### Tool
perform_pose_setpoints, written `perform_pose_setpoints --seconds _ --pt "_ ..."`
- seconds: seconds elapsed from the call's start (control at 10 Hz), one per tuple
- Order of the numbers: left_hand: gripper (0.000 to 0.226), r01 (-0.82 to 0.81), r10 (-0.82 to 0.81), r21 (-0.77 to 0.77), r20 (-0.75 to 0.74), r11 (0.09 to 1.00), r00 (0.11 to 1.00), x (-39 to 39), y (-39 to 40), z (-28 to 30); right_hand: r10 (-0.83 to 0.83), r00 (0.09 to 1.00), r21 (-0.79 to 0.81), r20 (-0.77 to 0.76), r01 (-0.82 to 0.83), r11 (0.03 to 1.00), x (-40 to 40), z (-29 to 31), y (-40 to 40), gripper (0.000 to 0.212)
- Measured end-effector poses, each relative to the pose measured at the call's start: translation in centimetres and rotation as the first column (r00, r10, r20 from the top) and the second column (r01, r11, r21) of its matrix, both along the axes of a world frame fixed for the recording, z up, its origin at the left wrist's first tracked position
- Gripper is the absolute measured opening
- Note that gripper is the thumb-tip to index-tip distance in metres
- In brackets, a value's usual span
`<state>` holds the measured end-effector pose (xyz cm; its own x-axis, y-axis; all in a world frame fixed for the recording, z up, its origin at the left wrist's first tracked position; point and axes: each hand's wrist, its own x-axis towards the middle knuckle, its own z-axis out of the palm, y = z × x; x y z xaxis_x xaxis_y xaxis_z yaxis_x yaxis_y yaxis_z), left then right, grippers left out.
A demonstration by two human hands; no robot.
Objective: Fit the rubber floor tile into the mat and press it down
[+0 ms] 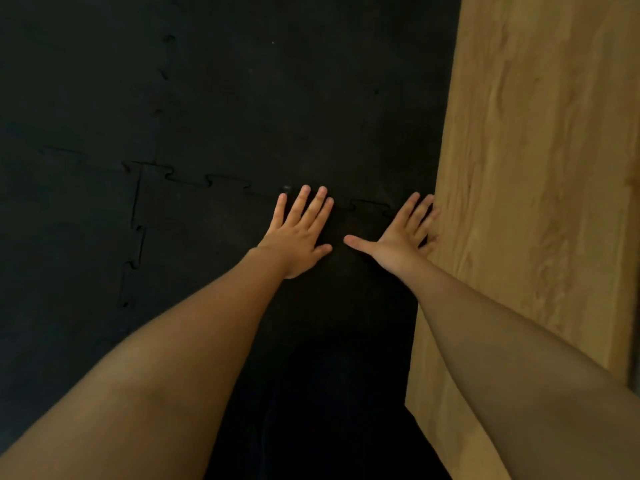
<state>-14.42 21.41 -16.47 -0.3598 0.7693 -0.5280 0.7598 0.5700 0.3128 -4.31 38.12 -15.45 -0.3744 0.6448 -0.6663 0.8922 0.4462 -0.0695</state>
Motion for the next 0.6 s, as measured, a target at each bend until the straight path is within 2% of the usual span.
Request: perform_pose_setpoints --seconds 0.2,0.3,0.4,0.5,0.6 --pt "0.084 0.012 -0.014 -0.029 -0.062 1.0 0.998 -0.1 0.1 -0.4 0.009 0.999 0.02 -0.053 -0.008 1.0 0.2 -1.3 0.1 0.157" --pt "0.087 -0.002 0.001 -0.014 -0.088 1.0 0.996 -0.2 -0.1 1.2 0.007 0.995 0.007 -0.103 -0.006 1.0 0.1 -0.5 0.5 0.154" --pt "0.085 -0.072 0.091 0.091 -0.221 0.993 0.971 0.3 -3.2 4.7 -0.024 0.961 -0.042 -0.276 0.013 0.999 2.8 0.7 0.2 0.145" --pt "0.083 -0.098 0.118 0.079 -0.311 0.992 0.943 2.7 -7.1 10.8 0.019 0.92 -0.038 -0.392 -0.036 0.999 7.6 5.0 -2.9 0.133" --pt "0.082 -0.076 0.118 0.136 -0.331 0.988 0.936 5.0 -8.2 19.2 0.11 0.876 0.044 -0.469 -0.101 0.994 12.3 12.4 -4.5 0.12"
